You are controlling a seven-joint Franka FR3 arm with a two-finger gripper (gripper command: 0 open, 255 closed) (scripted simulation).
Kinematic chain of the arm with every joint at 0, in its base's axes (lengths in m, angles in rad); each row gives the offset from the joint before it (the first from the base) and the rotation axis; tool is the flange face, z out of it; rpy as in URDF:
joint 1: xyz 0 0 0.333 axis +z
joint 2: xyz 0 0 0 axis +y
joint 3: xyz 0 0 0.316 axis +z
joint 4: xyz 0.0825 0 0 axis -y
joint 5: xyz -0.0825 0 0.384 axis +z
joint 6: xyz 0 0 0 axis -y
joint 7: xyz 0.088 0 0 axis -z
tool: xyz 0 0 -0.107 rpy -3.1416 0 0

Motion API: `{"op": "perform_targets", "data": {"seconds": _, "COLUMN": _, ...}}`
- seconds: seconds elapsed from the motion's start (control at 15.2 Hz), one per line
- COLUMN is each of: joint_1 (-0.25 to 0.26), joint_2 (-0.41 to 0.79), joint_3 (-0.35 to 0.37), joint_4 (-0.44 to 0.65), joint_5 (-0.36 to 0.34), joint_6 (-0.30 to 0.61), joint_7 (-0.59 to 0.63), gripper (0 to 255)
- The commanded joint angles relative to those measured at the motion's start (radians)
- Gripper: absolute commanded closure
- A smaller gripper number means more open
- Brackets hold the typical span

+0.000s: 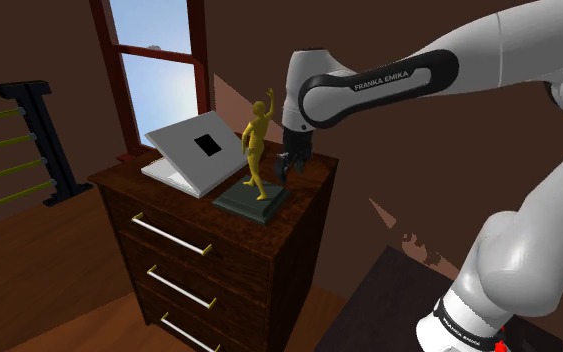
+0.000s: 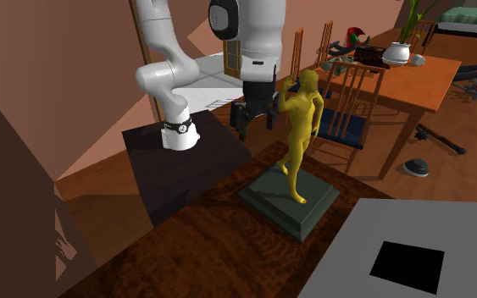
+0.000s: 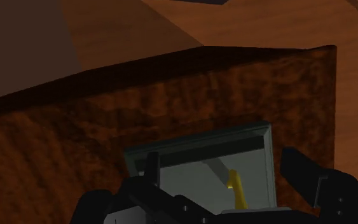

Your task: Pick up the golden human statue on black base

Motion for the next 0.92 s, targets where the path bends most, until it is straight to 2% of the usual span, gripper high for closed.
{"op": "perform_targets", "data": {"seconds": 0.0, "joint_1": 0.007, "joint_2": 0.067, "joint_3": 0.01, "joint_4": 0.055, "joint_5": -0.002, "joint_6": 0.026, "joint_7": 0.007, "gripper": 0}}
{"op": "perform_targets", "data": {"seconds": 0.33, "joint_1": 0.023, "joint_2": 0.22, "joint_3": 0.027, "joint_4": 0.18, "joint_5": -0.014, "joint_6": 0.082, "joint_7": 0.021, "gripper": 0}}
{"op": "perform_targets", "data": {"seconds": 0.86, "joint_1": 0.025, "joint_2": 0.256, "joint_3": 0.025, "joint_4": 0.119, "joint_5": -0.022, "joint_6": 0.179, "joint_7": 0.027, "gripper": 0}}
